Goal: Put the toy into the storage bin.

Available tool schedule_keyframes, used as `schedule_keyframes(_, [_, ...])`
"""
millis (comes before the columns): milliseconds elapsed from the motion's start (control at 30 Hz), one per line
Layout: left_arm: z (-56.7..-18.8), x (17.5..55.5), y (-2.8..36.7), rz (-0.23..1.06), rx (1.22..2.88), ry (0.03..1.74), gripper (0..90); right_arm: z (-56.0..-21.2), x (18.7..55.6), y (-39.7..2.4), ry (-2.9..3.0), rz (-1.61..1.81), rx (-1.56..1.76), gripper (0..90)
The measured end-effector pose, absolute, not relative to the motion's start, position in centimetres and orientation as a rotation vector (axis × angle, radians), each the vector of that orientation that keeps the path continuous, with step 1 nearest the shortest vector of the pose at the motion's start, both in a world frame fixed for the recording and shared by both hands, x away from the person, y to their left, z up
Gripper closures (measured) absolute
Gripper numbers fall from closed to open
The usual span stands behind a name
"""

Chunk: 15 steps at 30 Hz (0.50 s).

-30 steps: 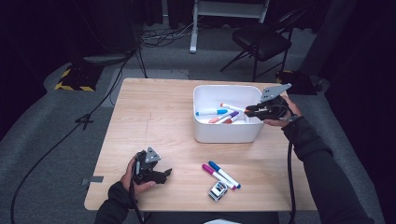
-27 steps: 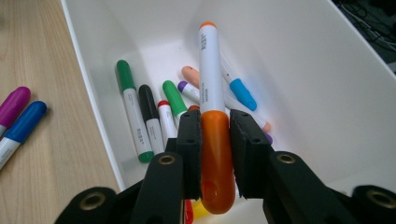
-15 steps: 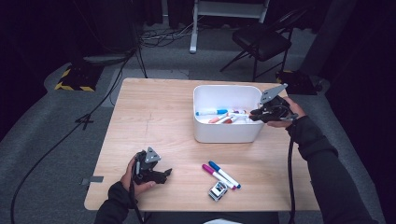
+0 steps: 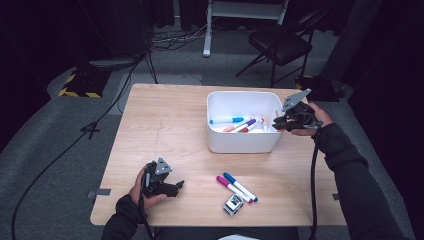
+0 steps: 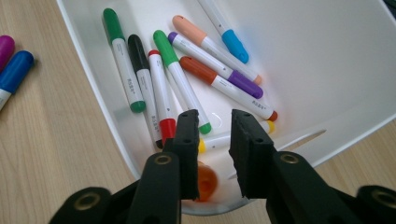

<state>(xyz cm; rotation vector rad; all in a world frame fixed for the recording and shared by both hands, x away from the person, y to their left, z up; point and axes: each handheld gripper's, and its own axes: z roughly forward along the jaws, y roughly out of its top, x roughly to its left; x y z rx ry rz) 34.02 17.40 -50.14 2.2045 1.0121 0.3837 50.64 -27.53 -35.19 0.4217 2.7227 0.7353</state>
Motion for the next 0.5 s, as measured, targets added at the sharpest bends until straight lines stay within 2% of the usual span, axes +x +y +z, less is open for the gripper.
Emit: schedule_keyframes(500, [-50.1,34.0,17.4,0.384,2.204,1.012,14.7,-33.3,48.0,-28.9,2.567,1.059,0.472,60.4])
